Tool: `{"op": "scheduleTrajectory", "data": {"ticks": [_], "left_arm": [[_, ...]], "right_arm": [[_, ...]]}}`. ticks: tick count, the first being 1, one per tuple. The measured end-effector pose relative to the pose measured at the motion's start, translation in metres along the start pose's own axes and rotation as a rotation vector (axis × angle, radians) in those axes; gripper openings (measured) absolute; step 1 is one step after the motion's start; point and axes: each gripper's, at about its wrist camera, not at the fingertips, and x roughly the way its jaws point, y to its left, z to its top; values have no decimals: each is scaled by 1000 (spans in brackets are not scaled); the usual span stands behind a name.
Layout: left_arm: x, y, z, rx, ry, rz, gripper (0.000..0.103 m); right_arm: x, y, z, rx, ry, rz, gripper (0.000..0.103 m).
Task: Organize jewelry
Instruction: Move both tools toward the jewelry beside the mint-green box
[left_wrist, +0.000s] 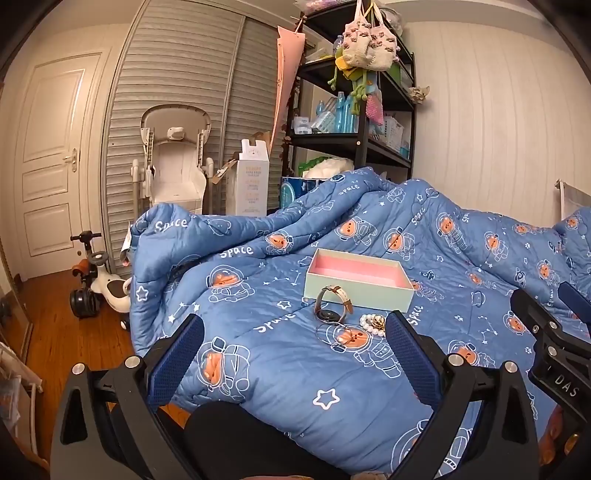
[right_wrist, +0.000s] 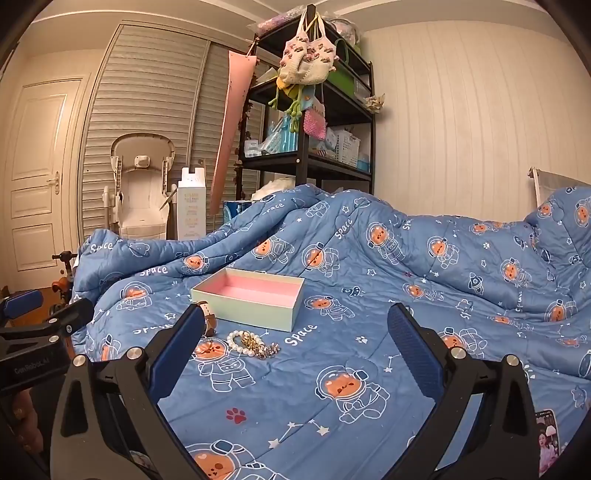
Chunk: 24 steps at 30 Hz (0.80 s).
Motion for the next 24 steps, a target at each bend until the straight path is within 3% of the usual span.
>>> {"op": "scheduleTrajectory", "data": {"ticks": [15,18,22,24], "left_arm": [[10,2,-5,0,30,-1,97],[13,3,-6,-2,41,-2,97],[23,5,-7,-21,106,-33,97],[31,5,-8,-19,159,-51,97]], "right_arm": [[-2,2,7,-2,15,2,98],[7,-3,-7,-5,23,1,98],[19,-3,-7,-11,52,23,98],[26,-1,-2,-19,108,69,98]]}}
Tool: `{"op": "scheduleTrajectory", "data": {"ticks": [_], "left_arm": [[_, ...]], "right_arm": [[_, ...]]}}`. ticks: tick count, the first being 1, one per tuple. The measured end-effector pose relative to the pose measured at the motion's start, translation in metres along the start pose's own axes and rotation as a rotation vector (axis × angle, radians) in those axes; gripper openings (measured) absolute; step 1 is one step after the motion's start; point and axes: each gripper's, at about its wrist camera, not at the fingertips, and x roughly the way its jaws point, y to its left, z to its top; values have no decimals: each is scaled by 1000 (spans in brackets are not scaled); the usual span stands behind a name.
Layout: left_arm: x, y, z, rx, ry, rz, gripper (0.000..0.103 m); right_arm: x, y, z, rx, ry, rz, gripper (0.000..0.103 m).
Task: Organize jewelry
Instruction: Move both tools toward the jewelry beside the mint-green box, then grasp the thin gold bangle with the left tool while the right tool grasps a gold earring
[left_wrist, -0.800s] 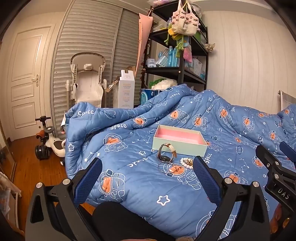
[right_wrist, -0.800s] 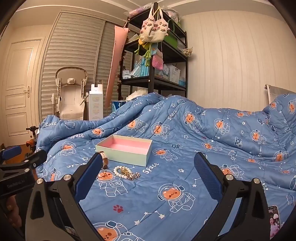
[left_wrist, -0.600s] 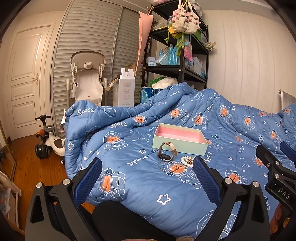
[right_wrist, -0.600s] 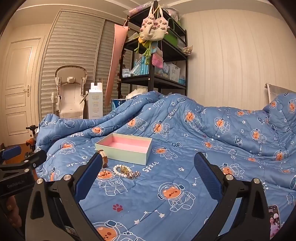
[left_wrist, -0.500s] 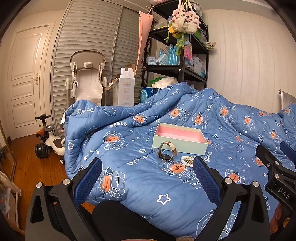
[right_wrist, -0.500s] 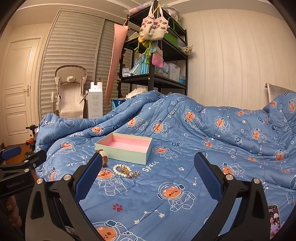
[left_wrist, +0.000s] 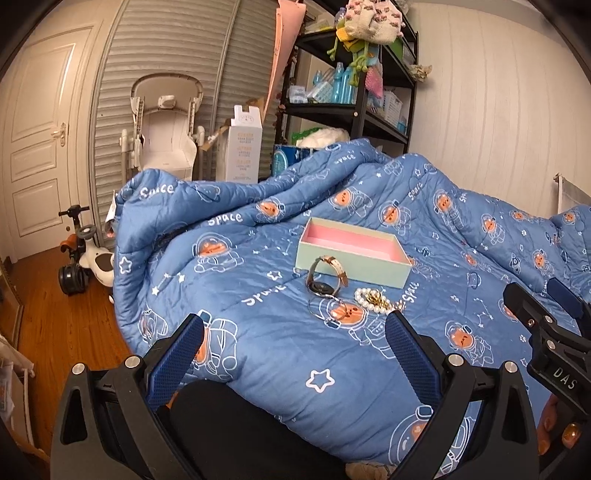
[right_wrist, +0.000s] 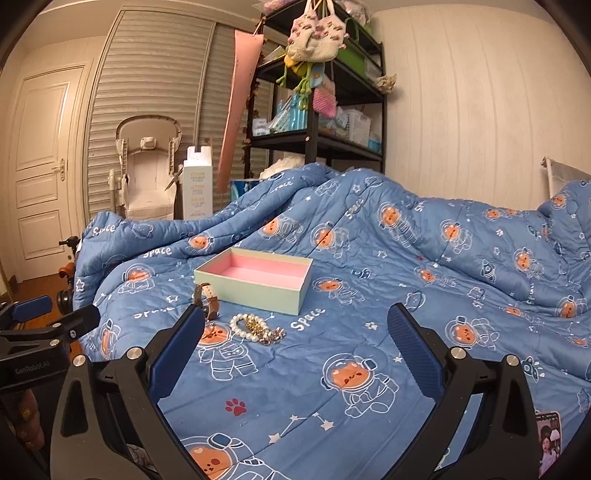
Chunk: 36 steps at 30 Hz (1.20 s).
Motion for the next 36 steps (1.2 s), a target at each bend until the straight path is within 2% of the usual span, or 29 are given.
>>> {"op": "scheduleTrajectory", "data": {"ticks": [5,7,13,18,20,22,27,31,33,36], "left_arm": [[21,1,-5,14,109,-1,97],[30,2,-6,13,141,-25,96],[62,14,-5,-32,234,-86,96],[87,8,1,10,268,-131,94],[100,5,2,24,295,-155,92],[116,1,5,40,323,-150,86],[146,-13,16,137,336,-165,80],[168,-17,20,136,370,-194,71],[176,-19,17,140,383,-192,70],[184,-20,14,134,396,-190,68]], "right_arm": [[37,-9,-4,-3,173,116,98],[54,-10,-7,-29,232,159,98],[96,-16,-12,-44,366,208,98],[127,-7,-17,-85,442,308,98],[137,-3,-17,-113,457,330,98],[148,-1,-17,-128,477,353,98],[173,-8,-16,-120,506,376,96],[190,-22,-11,-63,516,390,82],[199,-26,-11,-45,530,393,67],[208,-30,-14,-18,552,405,54]]}}
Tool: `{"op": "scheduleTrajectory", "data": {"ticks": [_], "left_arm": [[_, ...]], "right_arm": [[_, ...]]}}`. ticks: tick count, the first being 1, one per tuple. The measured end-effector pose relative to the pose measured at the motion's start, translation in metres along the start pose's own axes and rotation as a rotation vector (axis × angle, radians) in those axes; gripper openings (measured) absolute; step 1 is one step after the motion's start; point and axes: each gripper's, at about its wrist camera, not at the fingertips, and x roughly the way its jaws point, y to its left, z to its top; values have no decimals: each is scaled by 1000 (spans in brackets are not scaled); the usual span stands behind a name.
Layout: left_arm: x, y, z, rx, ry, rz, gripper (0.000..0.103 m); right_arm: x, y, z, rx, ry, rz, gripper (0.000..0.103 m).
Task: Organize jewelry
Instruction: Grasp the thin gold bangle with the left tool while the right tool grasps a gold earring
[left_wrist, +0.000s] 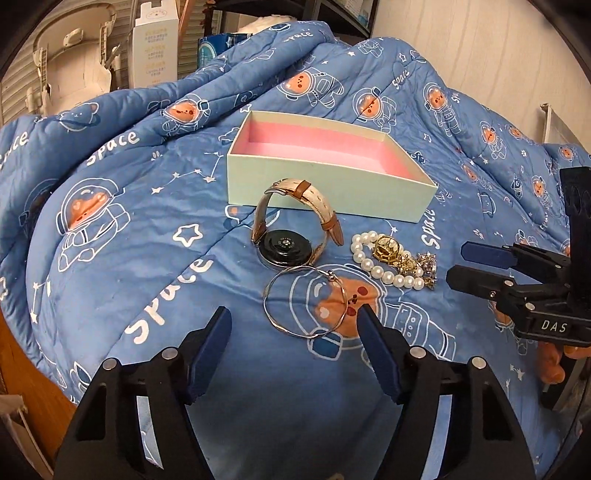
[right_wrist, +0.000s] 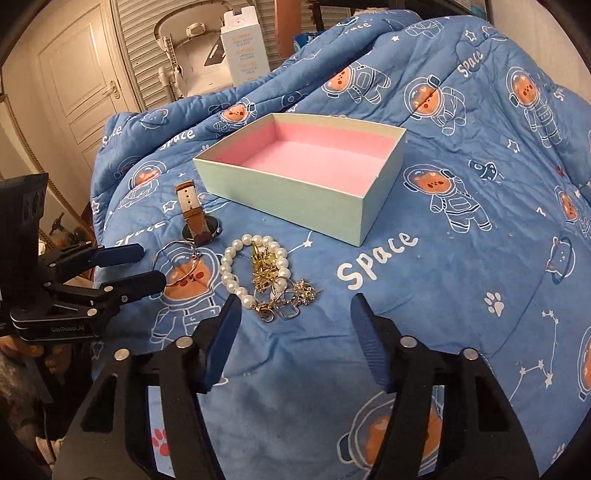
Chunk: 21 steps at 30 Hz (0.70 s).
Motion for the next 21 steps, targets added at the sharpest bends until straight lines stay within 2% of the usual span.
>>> {"op": "scheduleTrajectory", "data": {"ticks": [3,7,14,21], "left_arm": [[5,-3,0,16,2,8,67],[11,-5,3,37,15,11,56],[16,-7,3,37,16,-1,51],[16,-9,2,38,19,-7,51]], "right_arm": [[4,1,1,-13,-3,3,52],[7,-3,6,-2,-10,4,43],[4,-13,6,-68,-3,-83,33],[20,-8,-4,-152,66,-85,32]]}}
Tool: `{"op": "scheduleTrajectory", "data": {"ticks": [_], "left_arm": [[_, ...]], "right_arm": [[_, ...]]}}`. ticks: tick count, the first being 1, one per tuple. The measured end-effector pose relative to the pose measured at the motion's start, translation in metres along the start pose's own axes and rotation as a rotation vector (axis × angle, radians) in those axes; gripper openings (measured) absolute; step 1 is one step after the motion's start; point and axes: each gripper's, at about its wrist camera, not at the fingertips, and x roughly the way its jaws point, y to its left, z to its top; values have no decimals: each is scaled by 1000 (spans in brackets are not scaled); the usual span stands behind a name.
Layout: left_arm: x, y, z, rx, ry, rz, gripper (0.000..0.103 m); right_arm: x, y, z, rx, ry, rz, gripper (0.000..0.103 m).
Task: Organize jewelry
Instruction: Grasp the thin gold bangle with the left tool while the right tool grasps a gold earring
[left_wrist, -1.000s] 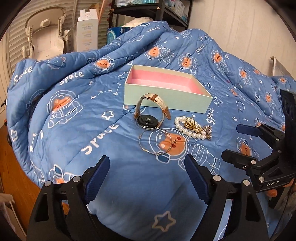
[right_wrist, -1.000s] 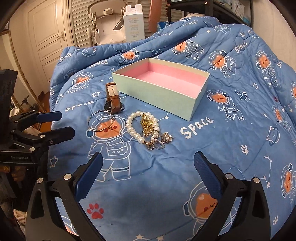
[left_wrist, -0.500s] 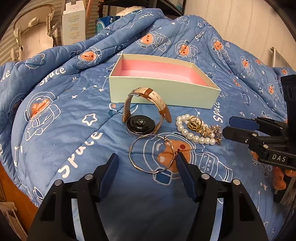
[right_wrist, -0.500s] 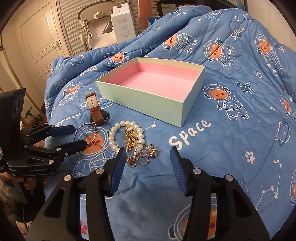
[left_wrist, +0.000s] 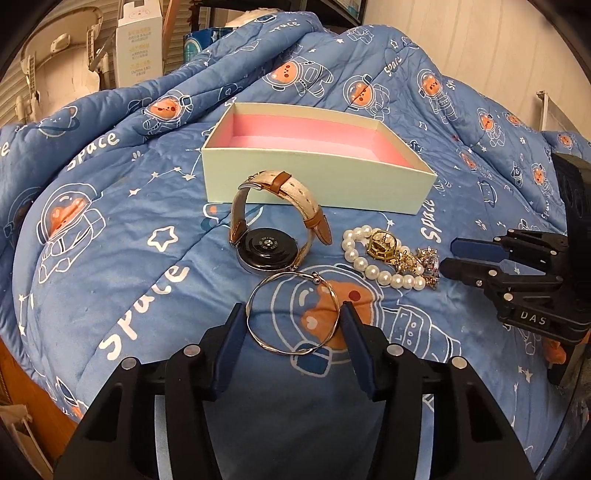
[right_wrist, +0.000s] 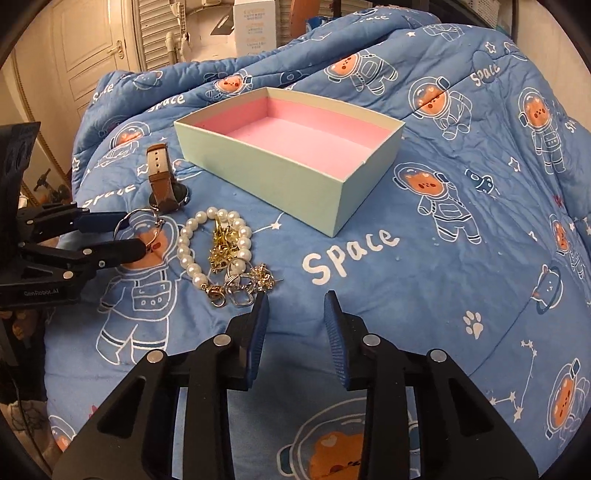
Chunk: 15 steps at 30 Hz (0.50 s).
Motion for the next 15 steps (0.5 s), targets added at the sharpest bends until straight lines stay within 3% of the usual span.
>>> {"op": "scheduleTrajectory", "data": {"ticks": [8,15], "left_arm": [[0,2,0,-8,4,-12,51],[-2,3,-1,-16,-2,-23,50]], "right_arm": [[13,13,9,-68,-5,30,31],[18,21,13,-125,-10,58,17]]}}
